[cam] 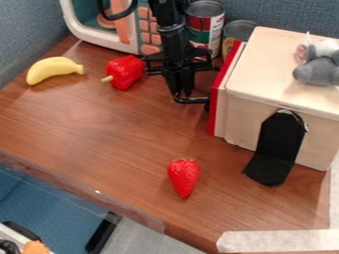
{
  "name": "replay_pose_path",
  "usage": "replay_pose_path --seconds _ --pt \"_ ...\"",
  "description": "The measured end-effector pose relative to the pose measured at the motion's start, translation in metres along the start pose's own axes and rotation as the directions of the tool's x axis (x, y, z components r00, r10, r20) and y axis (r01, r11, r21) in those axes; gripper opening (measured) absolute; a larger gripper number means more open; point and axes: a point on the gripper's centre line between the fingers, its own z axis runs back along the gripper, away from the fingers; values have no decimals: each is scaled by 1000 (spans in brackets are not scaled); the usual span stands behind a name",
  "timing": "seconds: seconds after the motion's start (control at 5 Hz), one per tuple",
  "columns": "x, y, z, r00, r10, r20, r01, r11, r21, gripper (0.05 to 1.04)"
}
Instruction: Opened the drawer
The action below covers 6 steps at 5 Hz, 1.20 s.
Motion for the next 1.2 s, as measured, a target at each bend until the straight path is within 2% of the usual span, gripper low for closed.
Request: replay_pose_path --seconds 1.2 --pt "13 57 19 996 88 13 -88 996 7 169"
